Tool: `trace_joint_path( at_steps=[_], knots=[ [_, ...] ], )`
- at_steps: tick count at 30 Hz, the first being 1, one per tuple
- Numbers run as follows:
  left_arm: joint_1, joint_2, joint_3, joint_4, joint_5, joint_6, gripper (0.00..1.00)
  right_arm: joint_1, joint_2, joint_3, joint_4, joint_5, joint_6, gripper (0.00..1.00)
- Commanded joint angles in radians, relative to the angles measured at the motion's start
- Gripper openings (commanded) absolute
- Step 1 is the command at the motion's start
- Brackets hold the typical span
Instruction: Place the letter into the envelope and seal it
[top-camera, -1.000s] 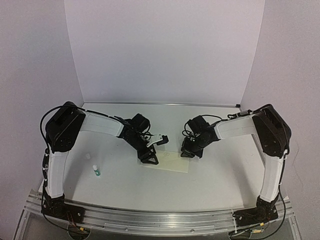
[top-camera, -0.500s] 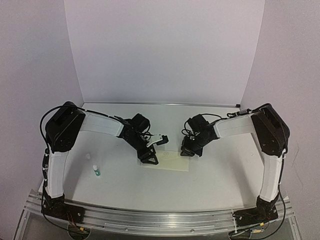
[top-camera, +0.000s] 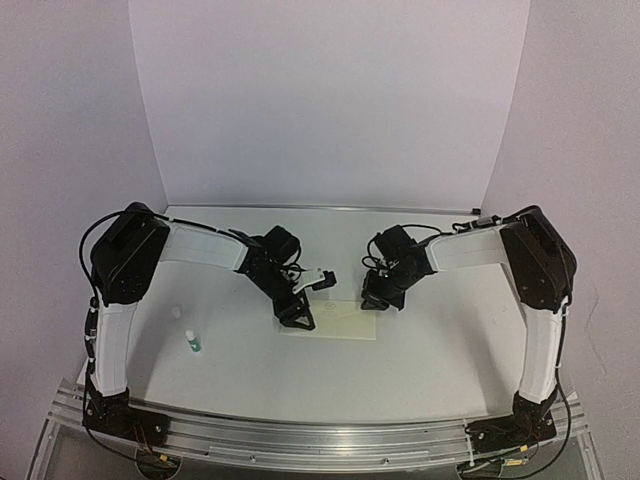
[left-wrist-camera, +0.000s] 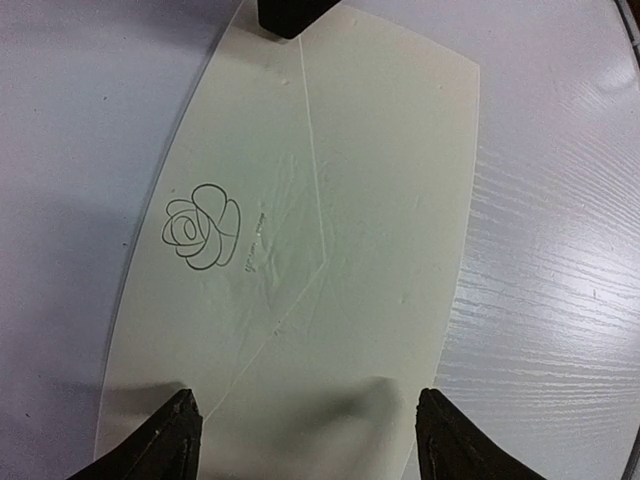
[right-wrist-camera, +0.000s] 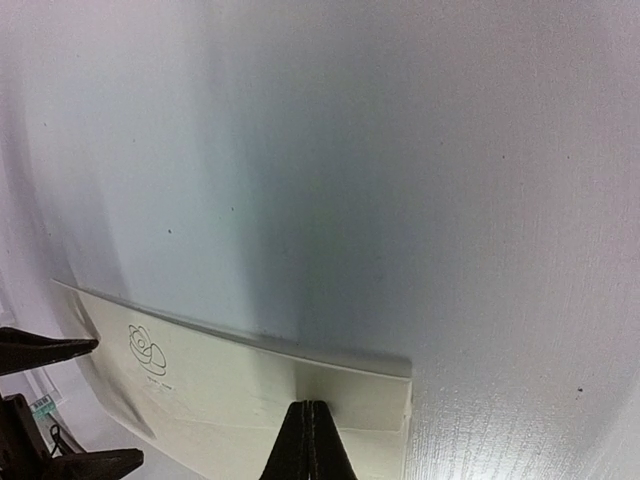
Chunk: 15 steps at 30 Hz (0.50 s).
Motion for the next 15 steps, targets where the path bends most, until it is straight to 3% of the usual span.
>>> trace_joint_path(
  at_steps=[1,15],
  knots=[
    [0.019,0.018,0.004,-0.223,-0.119,-0.04,0.75,-0.009,-0.007,0.057,-0.056,-0.006,-0.042,0.0],
    [0.021,-0.085,0.152,-0.273,-0.041,-0.043,0.82,-0.004,-0.071,0.16,-0.119,-0.026,-0.117,0.01]
  ],
)
